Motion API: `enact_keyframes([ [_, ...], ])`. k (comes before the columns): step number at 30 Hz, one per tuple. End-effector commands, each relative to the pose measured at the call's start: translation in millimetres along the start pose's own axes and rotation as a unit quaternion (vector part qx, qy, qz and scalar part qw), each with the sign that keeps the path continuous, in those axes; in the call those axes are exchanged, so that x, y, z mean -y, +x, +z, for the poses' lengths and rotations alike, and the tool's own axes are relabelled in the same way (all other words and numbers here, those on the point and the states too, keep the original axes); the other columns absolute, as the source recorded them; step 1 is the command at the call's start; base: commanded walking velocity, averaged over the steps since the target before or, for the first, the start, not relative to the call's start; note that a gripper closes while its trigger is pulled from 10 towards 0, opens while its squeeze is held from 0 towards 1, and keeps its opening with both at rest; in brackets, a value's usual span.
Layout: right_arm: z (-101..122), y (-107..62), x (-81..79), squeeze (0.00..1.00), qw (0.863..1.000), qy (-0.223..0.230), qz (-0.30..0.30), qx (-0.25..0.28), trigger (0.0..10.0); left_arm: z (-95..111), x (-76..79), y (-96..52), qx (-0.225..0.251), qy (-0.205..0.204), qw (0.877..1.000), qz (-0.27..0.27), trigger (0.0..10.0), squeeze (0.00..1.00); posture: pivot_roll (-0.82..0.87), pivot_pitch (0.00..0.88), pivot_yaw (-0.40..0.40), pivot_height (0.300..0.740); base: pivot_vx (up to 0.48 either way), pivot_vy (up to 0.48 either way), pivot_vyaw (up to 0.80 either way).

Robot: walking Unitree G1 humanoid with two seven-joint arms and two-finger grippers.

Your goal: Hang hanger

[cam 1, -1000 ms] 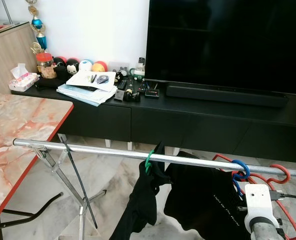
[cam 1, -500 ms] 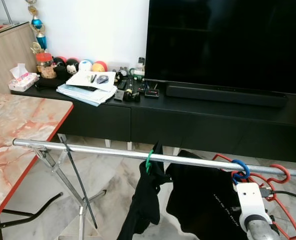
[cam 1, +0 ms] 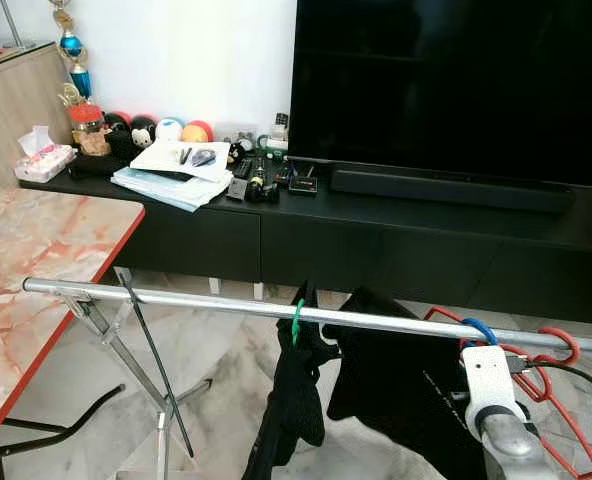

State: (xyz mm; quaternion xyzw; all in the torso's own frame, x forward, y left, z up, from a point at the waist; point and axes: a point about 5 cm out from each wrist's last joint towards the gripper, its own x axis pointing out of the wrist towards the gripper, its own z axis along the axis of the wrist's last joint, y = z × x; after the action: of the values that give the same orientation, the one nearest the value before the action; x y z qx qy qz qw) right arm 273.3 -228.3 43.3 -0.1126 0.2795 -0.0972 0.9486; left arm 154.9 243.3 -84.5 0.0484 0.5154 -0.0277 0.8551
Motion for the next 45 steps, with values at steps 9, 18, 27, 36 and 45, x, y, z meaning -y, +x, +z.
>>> enact_keyframes([
  [9, 5, 5.8, -13.6, 0.00, 0.992, 0.119, 0.050, -0.004, 10.0, -5, -0.8, -0.6, -0.011, -0.006, 1.000, 0.003, 10.0, 0.00, 0.16, 0.006, -0.042, 0.740, 0.000, 0.000, 0.00],
  [18, 26, 7.7, -6.0, 0.00, 0.984, 0.165, 0.029, 0.052, 10.0, -5, -0.8, -0.7, -0.011, -0.006, 1.000, 0.003, 10.0, 0.00, 0.16, 0.008, -0.042, 0.740, 0.000, 0.000, 0.00],
  [27, 22, 5.3, -5.2, 0.00, 0.980, 0.191, 0.007, 0.049, 10.0, -5, -0.9, -0.7, -0.012, -0.006, 1.000, 0.001, 10.0, 0.00, 0.16, 0.010, -0.042, 0.740, 0.000, 0.000, 0.00],
  [36, 2, 7.9, -20.4, 0.00, 0.981, 0.193, 0.017, -0.007, 10.0, -5, -1.0, -0.7, -0.012, -0.006, 1.000, 0.002, 10.0, 0.00, 0.17, 0.010, -0.041, 0.740, 0.000, 0.000, 0.00],
  [45, -3, 9.0, -21.2, 0.00, 0.980, 0.199, 0.011, -0.020, 0.0, -5, -0.9, -0.7, -0.012, -0.005, 1.000, 0.001, 10.0, 0.00, 0.17, 0.004, -0.039, 0.740, 0.000, 0.000, 0.00],
])
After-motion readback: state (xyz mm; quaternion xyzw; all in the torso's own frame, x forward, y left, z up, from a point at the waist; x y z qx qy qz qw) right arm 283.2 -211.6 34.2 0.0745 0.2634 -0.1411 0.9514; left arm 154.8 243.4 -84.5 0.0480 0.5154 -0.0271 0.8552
